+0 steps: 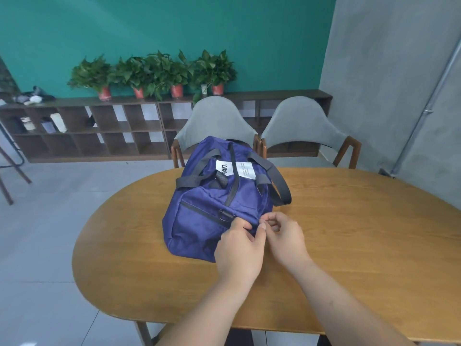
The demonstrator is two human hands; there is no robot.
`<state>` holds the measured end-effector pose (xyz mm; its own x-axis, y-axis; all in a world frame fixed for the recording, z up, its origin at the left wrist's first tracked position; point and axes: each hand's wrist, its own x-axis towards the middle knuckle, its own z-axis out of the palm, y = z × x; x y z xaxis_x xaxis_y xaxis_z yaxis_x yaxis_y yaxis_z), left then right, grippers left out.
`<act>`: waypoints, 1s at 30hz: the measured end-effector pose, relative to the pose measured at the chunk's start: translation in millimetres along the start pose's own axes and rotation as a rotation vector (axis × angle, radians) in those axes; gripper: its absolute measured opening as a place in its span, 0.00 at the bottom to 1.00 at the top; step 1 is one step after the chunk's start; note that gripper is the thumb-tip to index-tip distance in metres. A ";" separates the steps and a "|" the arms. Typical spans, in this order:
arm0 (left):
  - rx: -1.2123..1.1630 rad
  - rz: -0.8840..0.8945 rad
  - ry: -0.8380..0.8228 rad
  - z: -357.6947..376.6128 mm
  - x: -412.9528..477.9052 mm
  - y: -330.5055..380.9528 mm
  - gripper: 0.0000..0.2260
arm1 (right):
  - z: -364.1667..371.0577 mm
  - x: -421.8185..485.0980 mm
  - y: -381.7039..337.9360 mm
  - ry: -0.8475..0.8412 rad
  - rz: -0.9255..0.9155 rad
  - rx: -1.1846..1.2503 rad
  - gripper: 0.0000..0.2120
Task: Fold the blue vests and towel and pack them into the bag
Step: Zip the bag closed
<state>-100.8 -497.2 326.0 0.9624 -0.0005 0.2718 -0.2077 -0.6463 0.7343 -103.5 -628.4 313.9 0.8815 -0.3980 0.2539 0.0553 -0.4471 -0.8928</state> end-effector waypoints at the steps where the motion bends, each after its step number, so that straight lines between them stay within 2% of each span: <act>1: 0.005 0.002 0.005 0.3 1.2 -0.7 0.15 | 1.4 -0.3 -1.2 0.001 0.005 0.004 0.08; 7: 0.000 0.061 0.110 -14.0 5.9 -12.0 0.13 | 8.0 -3.2 -7.5 -0.045 -0.096 -0.072 0.07; 13: -0.066 0.085 0.185 -44.7 9.9 -23.7 0.15 | 11.9 10.1 -14.4 0.060 -0.275 -0.295 0.04; 17: -0.118 0.075 0.236 -64.0 8.5 -36.2 0.14 | 4.4 35.7 -18.9 0.131 -0.251 -0.382 0.04; 24: -0.123 0.093 0.257 -91.7 2.6 -62.8 0.13 | 7.3 65.2 -32.7 0.107 -0.136 -0.561 0.04; 28: -0.089 0.130 0.291 -105.8 -0.1 -55.8 0.13 | 26.5 61.8 -35.2 0.153 -0.042 -0.382 0.05; 30: -0.124 0.255 0.359 -123.3 8.3 -39.8 0.12 | 32.9 63.0 -39.5 0.160 0.056 -0.259 0.06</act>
<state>-106.2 -377.4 375.7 0.7606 0.1316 0.6357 -0.4702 -0.5635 0.6792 -34.7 -609.4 352.9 0.7935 -0.5398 0.2810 -0.1305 -0.6020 -0.7878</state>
